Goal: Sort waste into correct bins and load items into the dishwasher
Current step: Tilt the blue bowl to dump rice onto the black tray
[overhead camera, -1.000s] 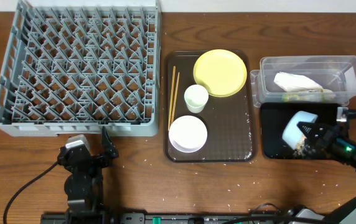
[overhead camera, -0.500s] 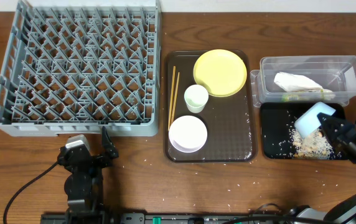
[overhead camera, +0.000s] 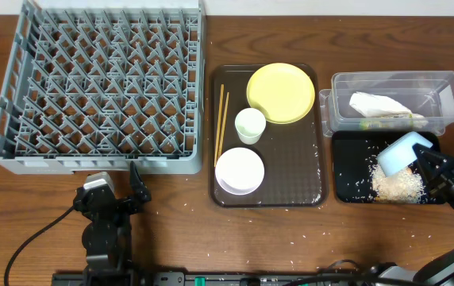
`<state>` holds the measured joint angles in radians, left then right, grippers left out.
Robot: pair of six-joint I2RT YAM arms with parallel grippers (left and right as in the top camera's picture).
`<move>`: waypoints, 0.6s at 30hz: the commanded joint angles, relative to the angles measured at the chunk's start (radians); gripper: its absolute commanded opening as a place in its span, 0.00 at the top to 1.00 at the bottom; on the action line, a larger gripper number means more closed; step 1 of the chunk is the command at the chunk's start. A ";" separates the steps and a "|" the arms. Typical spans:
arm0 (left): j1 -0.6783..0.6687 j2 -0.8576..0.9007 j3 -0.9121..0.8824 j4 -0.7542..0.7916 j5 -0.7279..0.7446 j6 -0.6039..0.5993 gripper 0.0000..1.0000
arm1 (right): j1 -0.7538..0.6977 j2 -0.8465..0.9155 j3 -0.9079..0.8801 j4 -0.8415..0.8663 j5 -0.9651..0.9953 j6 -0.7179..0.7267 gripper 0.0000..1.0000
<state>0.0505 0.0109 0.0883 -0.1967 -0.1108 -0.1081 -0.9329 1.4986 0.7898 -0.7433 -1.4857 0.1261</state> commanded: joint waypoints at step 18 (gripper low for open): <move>0.003 -0.005 -0.024 -0.014 -0.005 -0.002 0.05 | 0.003 -0.003 0.000 0.048 0.050 0.030 0.99</move>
<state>0.0505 0.0109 0.0883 -0.1967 -0.1108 -0.1081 -0.9329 1.4986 0.7895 -0.6926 -1.3972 0.1356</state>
